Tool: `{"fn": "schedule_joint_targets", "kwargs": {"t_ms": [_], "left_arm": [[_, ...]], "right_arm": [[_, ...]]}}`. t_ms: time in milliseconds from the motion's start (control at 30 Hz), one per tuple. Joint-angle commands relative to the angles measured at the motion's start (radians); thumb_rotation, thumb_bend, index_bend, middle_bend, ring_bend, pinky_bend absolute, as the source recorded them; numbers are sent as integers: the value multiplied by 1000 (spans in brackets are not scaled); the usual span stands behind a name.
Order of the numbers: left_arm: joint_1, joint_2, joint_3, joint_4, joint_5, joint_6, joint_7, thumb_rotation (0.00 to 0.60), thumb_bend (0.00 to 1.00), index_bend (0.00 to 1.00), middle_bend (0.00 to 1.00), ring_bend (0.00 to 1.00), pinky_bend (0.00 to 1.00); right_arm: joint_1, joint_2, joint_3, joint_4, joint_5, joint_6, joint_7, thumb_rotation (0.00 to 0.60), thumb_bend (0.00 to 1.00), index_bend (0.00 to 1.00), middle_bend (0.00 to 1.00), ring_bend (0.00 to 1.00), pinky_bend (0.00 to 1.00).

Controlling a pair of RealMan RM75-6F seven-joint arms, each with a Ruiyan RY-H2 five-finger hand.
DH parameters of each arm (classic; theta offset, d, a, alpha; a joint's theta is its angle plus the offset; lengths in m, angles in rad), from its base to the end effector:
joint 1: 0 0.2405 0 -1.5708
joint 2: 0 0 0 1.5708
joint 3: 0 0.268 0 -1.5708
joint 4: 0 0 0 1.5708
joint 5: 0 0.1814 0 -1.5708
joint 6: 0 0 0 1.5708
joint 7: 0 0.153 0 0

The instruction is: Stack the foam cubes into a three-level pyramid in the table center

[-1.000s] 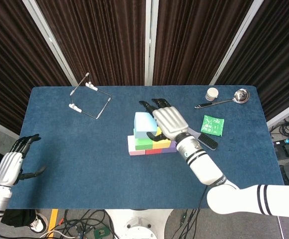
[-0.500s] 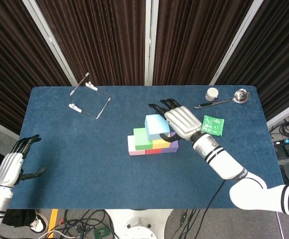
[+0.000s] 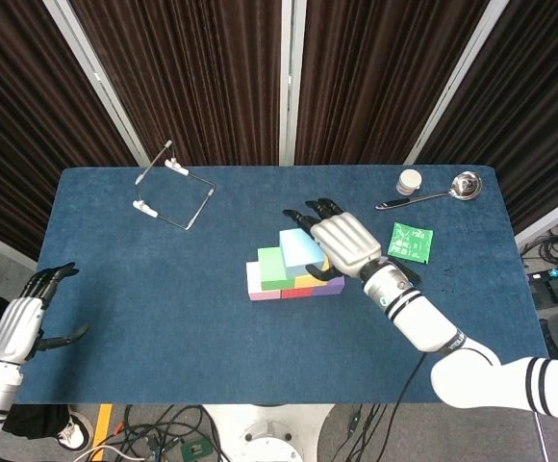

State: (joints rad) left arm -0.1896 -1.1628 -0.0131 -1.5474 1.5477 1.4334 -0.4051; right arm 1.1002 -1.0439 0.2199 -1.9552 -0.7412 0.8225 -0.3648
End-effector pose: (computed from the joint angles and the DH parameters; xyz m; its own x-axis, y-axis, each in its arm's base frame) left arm -0.2980 0.2141 0.1663 0.0401 0.0989 0.9943 0.9925 -0.1188 -0.0282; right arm -0.0318 -0.3677 0.1248 0.4686 -0.3048 0.8292 -0.8173 -0.5057 0.2760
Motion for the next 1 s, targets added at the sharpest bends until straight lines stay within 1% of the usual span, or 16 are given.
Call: {"fn": "schedule_joint_targets", "kwargs": {"t_ms": [33, 367, 667, 800, 1000], "left_arm": [[-1, -3, 1, 9, 4, -2, -12, 600, 209, 79, 163, 64, 79], [-2, 0, 2, 31, 24, 6, -45, 600, 209, 81, 163, 64, 79], [4, -3, 4, 42, 31, 16, -50, 600, 209, 82, 163, 64, 79], [5, -6, 6, 48, 34, 17, -53, 600, 209, 81, 163, 64, 79], [4, -10, 8, 63, 41, 20, -75, 600, 209, 82, 163, 63, 79]], "right_arm": [[15, -4, -5, -9, 20, 15, -25, 600, 300, 0, 358, 0, 0], [68, -37, -22, -11, 96, 33, -96, 600, 301, 0, 351, 0, 0], [101, -63, -27, -5, 137, 54, -130, 600, 301, 0, 347, 0, 0], [113, -73, -34, -11, 166, 86, -160, 600, 301, 0, 345, 0, 0], [141, -69, -33, -59, 251, 150, -220, 600, 300, 0, 343, 0, 0]]}}
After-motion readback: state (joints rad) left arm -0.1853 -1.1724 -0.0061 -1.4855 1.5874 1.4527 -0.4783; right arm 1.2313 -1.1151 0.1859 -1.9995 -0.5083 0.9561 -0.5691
